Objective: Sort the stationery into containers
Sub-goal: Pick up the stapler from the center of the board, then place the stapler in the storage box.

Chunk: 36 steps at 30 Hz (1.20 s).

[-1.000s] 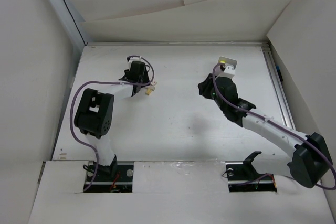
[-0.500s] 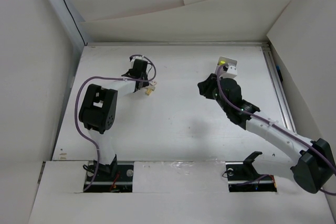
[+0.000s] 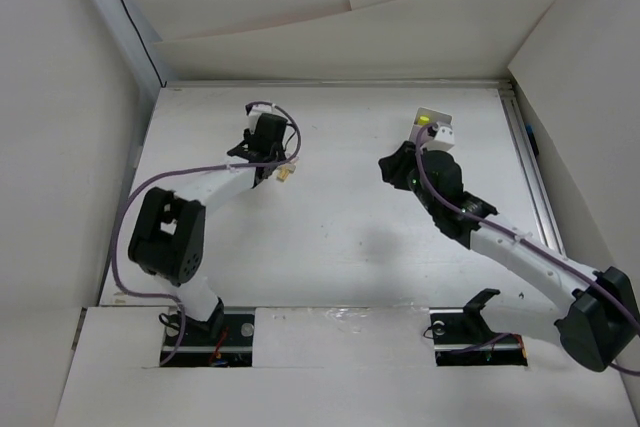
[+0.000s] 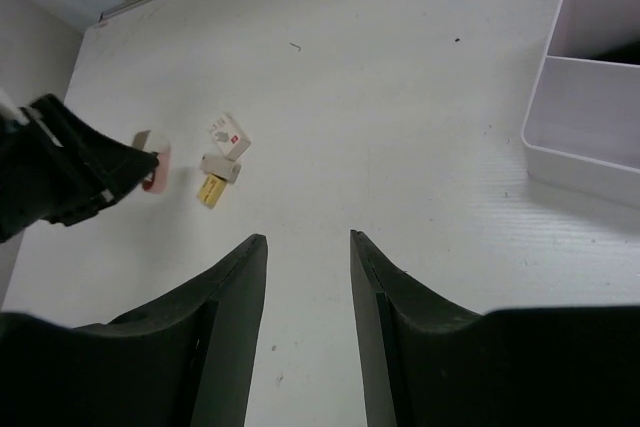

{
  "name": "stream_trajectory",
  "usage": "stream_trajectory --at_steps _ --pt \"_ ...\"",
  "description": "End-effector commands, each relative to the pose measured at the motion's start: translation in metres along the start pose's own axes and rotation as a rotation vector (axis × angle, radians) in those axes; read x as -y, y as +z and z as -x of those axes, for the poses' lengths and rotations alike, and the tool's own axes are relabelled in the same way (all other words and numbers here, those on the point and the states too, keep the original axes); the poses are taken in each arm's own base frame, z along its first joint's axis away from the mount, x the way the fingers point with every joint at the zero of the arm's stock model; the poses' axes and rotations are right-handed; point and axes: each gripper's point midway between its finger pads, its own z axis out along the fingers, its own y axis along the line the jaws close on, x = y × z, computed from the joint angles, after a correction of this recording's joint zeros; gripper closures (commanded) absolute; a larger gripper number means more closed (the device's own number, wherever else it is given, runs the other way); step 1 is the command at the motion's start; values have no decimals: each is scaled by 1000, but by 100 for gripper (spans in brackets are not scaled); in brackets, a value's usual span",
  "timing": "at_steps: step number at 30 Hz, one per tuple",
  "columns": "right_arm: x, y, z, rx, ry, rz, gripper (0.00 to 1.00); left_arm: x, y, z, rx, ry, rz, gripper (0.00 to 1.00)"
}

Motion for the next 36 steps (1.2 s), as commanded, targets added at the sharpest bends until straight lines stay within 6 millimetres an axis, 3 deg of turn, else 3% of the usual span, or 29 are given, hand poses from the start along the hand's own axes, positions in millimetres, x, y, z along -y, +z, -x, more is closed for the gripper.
stream_trajectory --at_steps 1,2,3,5,6,9,11,12,13,14,16,17,19,20,21,22,23,24,26,27,28,29,30,31,36 --pt "-2 -8 25 84 28 20 55 22 -57 59 190 -88 -85 100" --pt "-2 -9 29 98 32 16 55 32 -70 67 215 -91 -118 100" --pt "0 -11 34 118 36 4 55 56 -81 64 208 -63 -200 100" --pt "9 -19 39 158 69 -28 55 83 -94 63 196 -48 -304 100" --pt "29 -22 44 202 88 -109 55 109 -106 57 161 -28 -423 100" --pt "46 -47 67 308 159 -160 53 150 -122 45 133 -10 -590 99" --pt "70 -59 75 379 199 -226 51 185 -142 29 99 21 -727 99" --pt "76 -71 86 435 241 -232 50 213 -157 26 95 55 -817 97" --pt "77 -75 87 443 246 -226 50 221 -155 10 70 91 -830 97" --pt "82 -78 89 459 252 -236 50 238 -166 22 97 106 -861 97" --pt "83 -88 96 492 287 -220 50 263 -163 7 78 175 -891 97" --pt "86 -90 95 499 289 -226 50 284 -182 16 96 180 -959 97" --pt "91 -93 97 517 304 -235 50 304 -186 17 101 214 -1012 97" --pt "91 -93 97 517 304 -236 50 316 -177 1 61 253 -1029 96" --pt "92 -93 97 516 304 -234 50 329 -186 17 96 252 -1068 96" --pt "93 -93 95 509 299 -241 50 335 -185 16 85 258 -1081 96" --pt "92 -92 95 503 298 -233 50 342 -172 5 60 278 -1077 96" --pt "92 -92 95 503 298 -233 50 353 -181 17 90 283 -1121 96" --pt "91 -92 95 504 309 -231 50 362 -175 15 70 306 -1119 95" --pt "91 -92 95 504 309 -231 50 369 -163 3 39 328 -1124 95" --pt "91 -92 95 504 309 -231 50 377 -169 16 69 329 -1136 95" --pt "91 -92 95 504 309 -231 50 382 -164 14 67 340 -1143 95" --pt "90 -95 97 513 314 -223 50 383 -157 8 62 358 -1137 93" --pt "90 -95 97 513 314 -223 50 387 -158 16 90 360 -1137 93" --pt "91 -102 100 537 334 -213 50 392 -142 12 109 421 -1107 90"
